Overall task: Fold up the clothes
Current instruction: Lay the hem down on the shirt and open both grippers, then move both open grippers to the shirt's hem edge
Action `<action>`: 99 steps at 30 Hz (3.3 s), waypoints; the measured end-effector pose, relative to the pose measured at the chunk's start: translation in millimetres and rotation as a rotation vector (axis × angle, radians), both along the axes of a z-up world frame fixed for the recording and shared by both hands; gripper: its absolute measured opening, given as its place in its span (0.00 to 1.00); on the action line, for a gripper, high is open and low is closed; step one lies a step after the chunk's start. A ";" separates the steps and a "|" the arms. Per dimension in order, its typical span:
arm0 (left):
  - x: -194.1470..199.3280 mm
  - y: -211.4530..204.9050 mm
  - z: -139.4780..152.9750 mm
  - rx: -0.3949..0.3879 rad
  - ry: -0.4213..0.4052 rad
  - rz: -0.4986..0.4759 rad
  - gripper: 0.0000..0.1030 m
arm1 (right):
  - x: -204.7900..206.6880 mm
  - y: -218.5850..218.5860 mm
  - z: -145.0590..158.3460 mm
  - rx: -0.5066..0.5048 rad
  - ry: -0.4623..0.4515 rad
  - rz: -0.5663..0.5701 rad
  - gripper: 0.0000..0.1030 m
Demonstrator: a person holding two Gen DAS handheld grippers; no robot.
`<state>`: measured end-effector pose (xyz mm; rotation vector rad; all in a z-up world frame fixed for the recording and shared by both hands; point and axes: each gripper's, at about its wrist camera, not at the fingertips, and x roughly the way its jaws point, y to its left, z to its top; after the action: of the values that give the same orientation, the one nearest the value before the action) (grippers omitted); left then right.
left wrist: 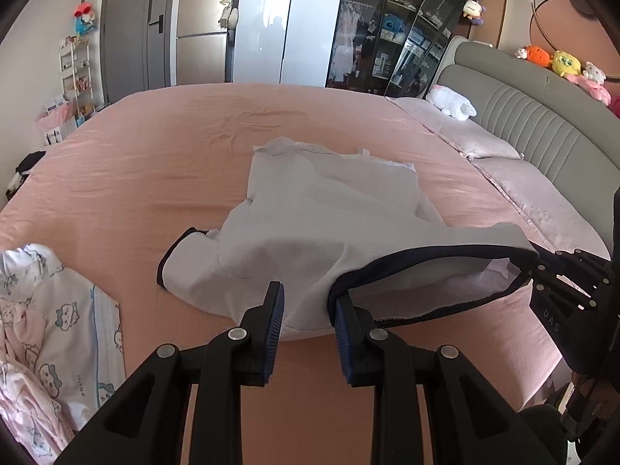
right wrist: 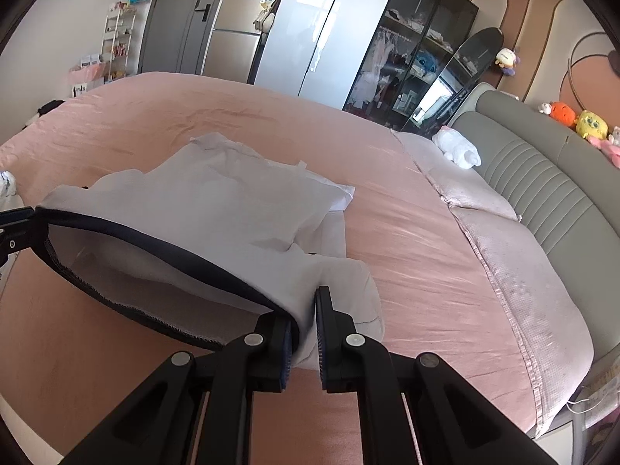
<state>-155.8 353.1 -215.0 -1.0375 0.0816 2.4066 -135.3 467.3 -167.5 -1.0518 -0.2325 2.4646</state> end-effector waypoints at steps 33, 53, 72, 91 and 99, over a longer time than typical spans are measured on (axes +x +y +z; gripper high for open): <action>37.8 -36.9 8.7 -0.001 -0.001 0.066 0.56 | 67.5 -6.5 -26.8 -0.172 -0.081 -0.016 0.59; 71.1 -5.7 91.2 0.059 0.249 0.008 0.71 | 101.4 11.5 86.5 -0.152 0.220 -0.146 0.63; -8.7 40.9 -3.4 -0.017 0.017 -0.012 0.71 | 19.4 27.2 -1.1 -0.395 0.115 -0.042 0.63; -24.2 24.8 -100.7 -0.065 -0.202 0.051 0.72 | -12.1 33.3 -113.3 -0.611 -0.149 -0.114 0.63; -21.6 -6.3 -56.6 0.051 -0.138 0.094 0.72 | 2.6 39.2 -101.6 -0.675 -0.058 -0.122 0.63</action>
<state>-177.4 346.9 -271.6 -1.2040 -0.0778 2.3988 -132.6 506.5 -269.1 -1.3413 0.6740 2.4456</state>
